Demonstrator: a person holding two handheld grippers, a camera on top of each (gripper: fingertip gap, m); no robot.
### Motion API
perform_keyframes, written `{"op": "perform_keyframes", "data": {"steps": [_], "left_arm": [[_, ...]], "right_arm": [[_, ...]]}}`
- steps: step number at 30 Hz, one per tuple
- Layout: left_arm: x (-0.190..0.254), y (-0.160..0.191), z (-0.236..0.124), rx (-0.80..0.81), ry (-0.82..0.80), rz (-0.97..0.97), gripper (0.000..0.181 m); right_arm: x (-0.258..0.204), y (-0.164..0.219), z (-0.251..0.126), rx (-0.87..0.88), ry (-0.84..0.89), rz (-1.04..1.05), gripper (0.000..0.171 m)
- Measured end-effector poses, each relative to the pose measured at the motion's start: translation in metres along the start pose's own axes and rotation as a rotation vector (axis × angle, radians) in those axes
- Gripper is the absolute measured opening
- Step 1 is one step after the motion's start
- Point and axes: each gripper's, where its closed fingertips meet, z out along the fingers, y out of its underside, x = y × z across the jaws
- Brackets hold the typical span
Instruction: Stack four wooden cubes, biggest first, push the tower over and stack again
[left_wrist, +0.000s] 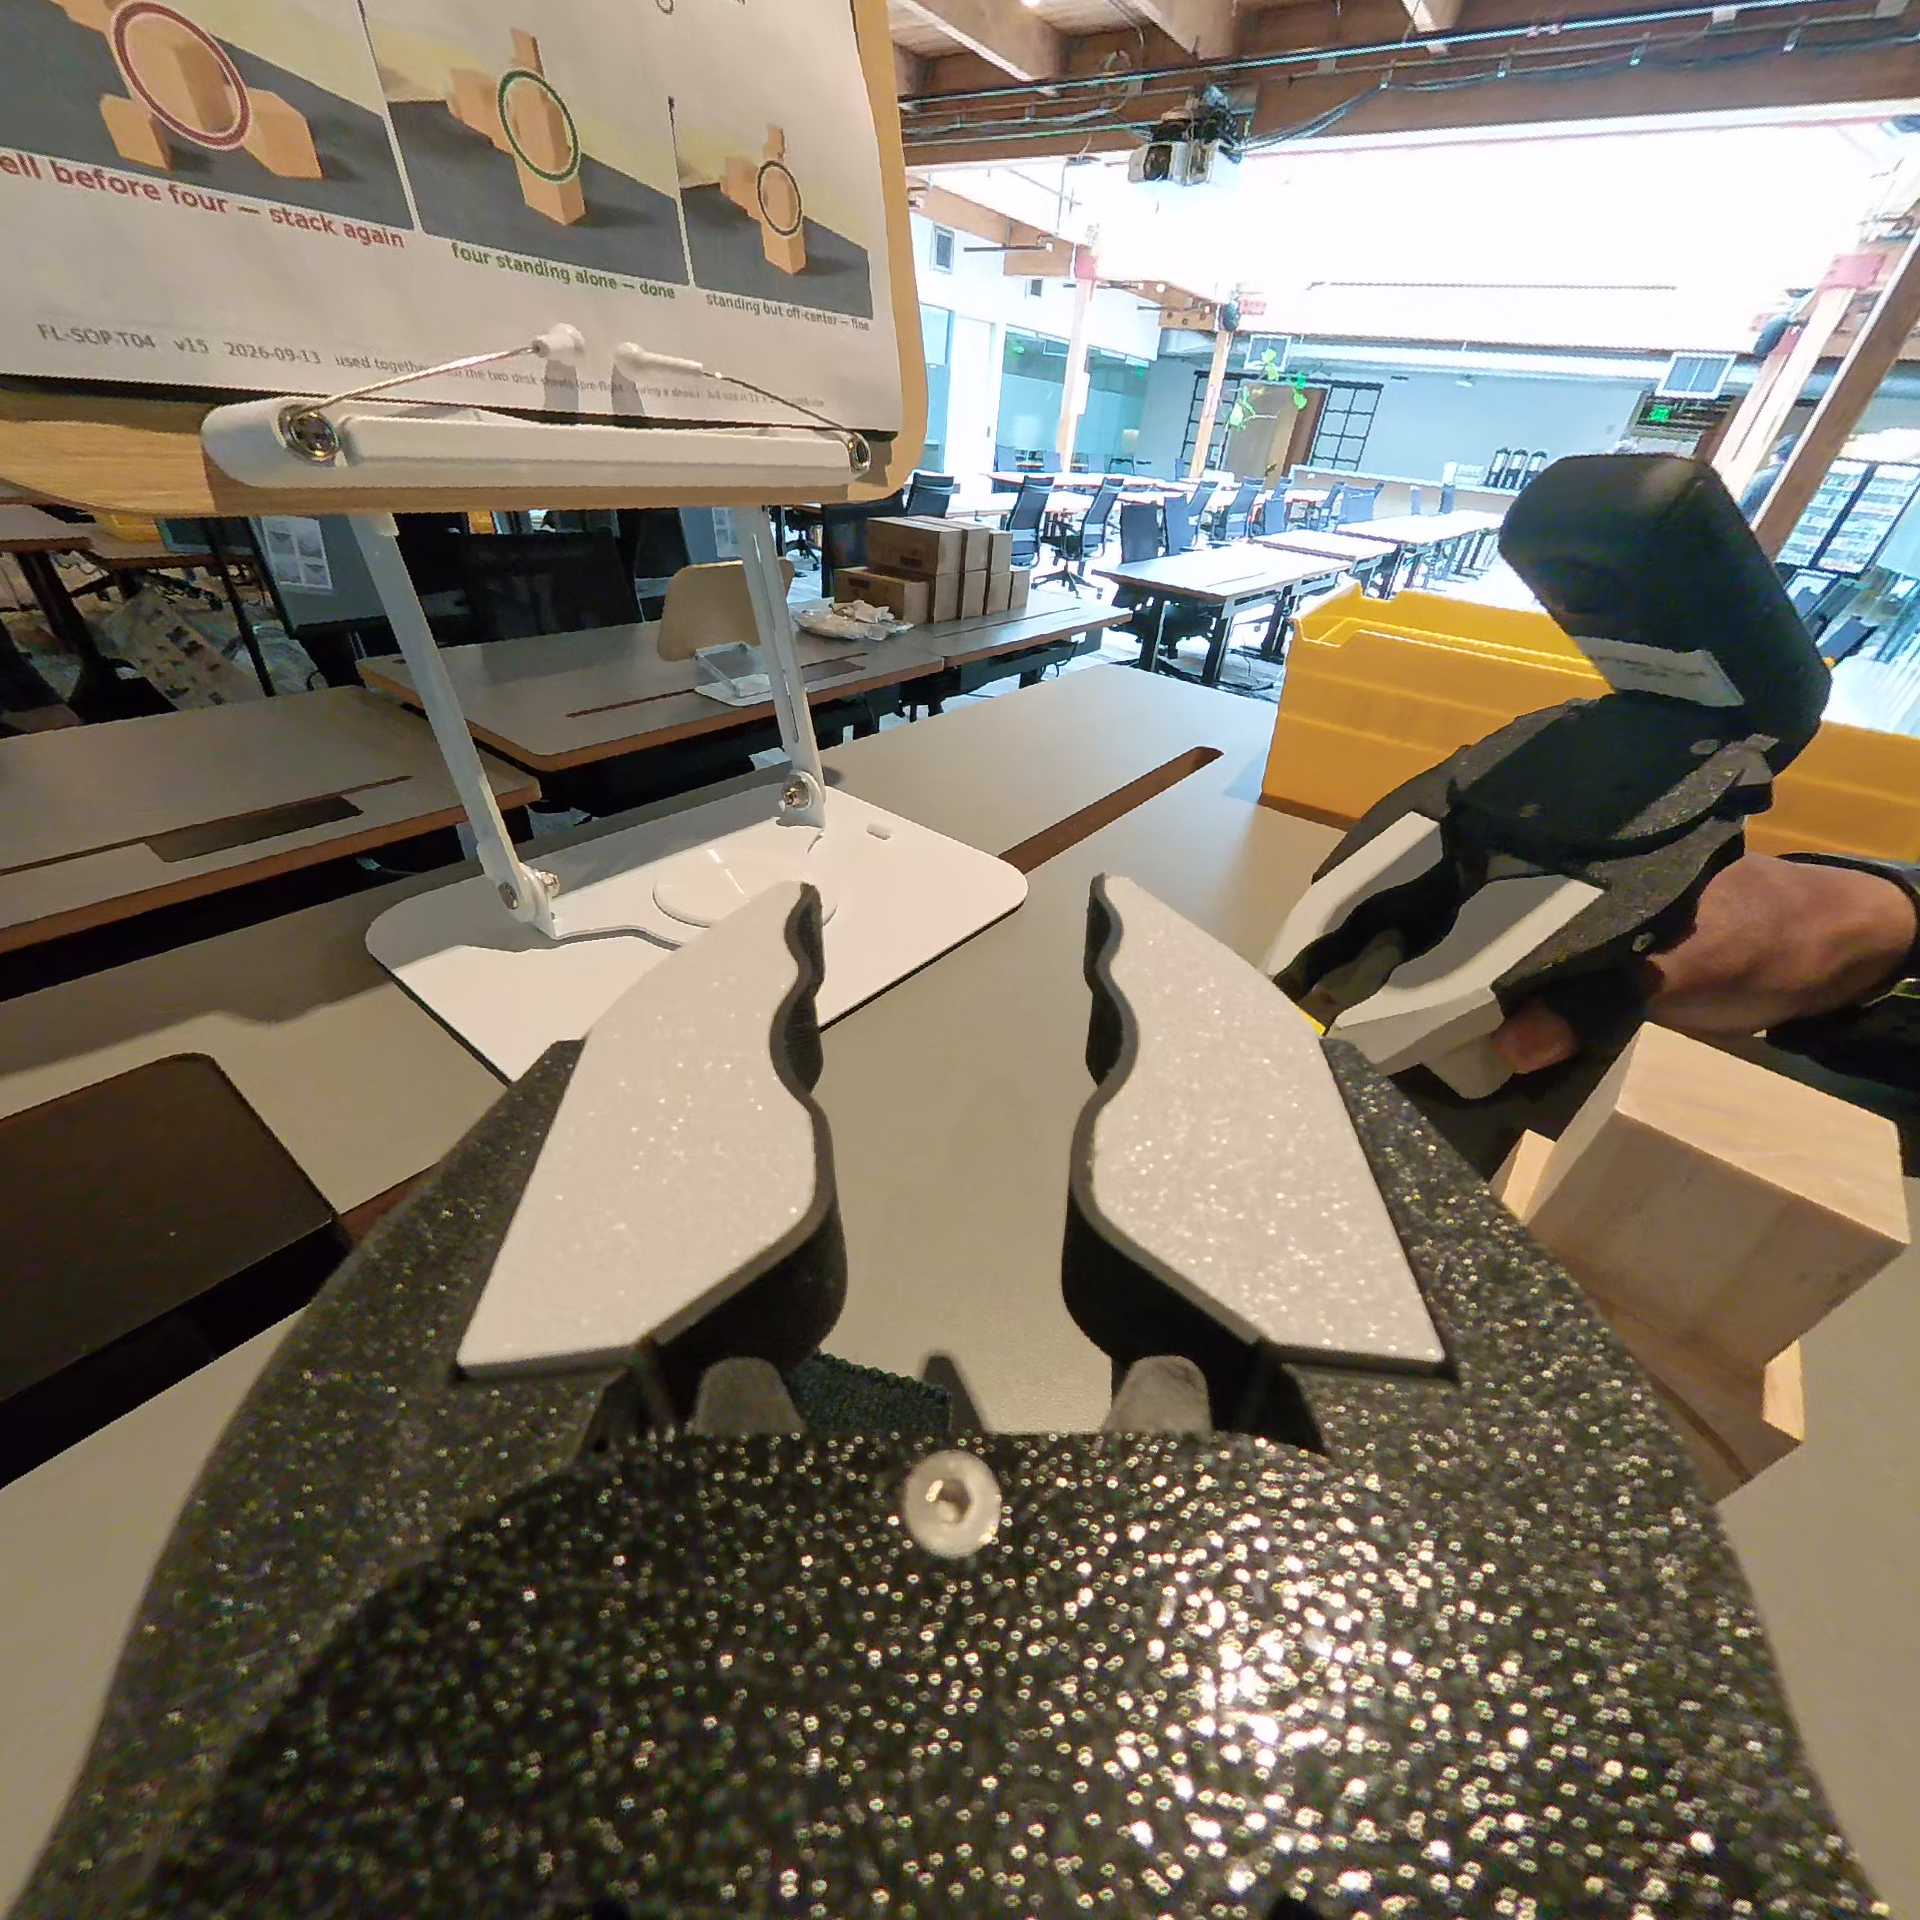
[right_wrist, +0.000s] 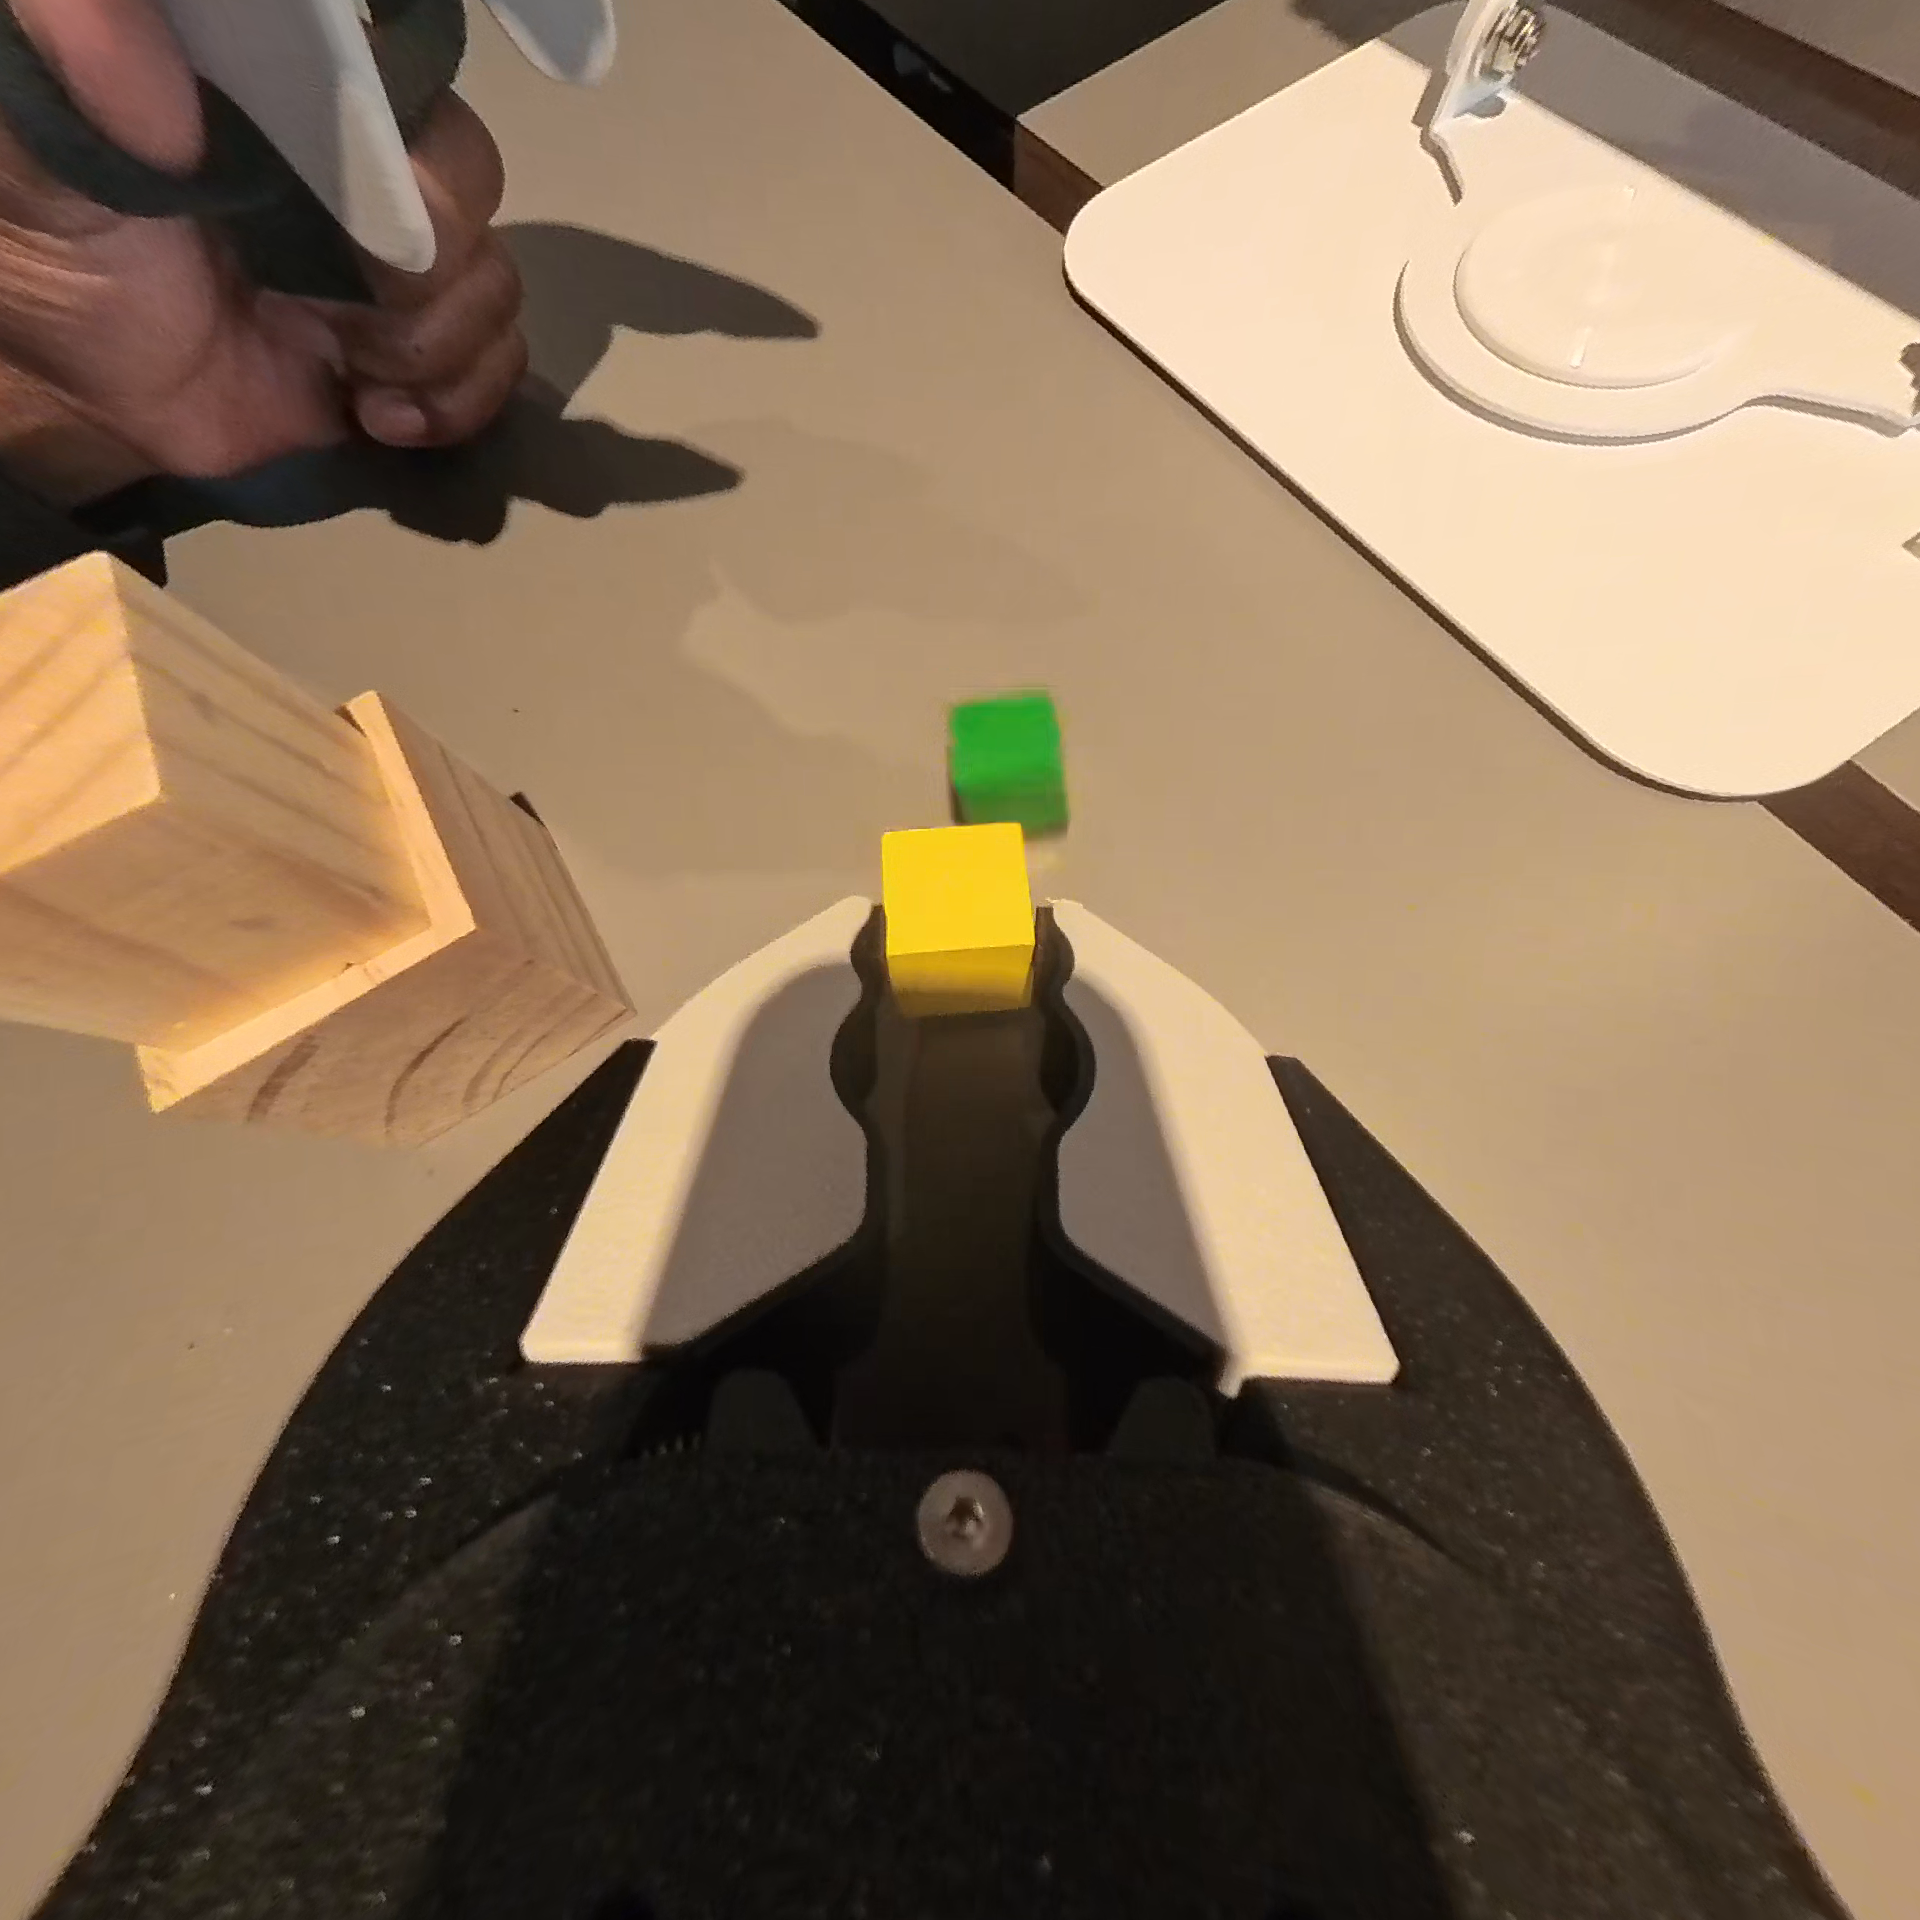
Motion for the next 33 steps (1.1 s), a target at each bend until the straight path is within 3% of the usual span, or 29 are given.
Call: {"op": "perform_keyframes", "data": {"steps": [13,18,23,33], "left_arm": [[-0.004,0.008,0.007,-0.065,-0.024,-0.019,0.049],[-0.010,0.034,0.022,-0.257,-0.079,-0.008,0.050],[-0.005,0.070,0.035,-0.510,-0.134,0.146,0.055],[-0.007,0.089,0.037,-0.650,-0.170,0.194,0.051]], "right_arm": [[-0.004,0.003,0.002,-0.027,-0.044,0.015,0.029],[-0.007,0.005,0.003,-0.043,-0.088,0.030,0.034],[-0.008,0.007,0.005,-0.060,-0.096,0.024,0.034],[-0.010,0.007,0.007,-0.074,-0.098,0.008,0.033]]}}
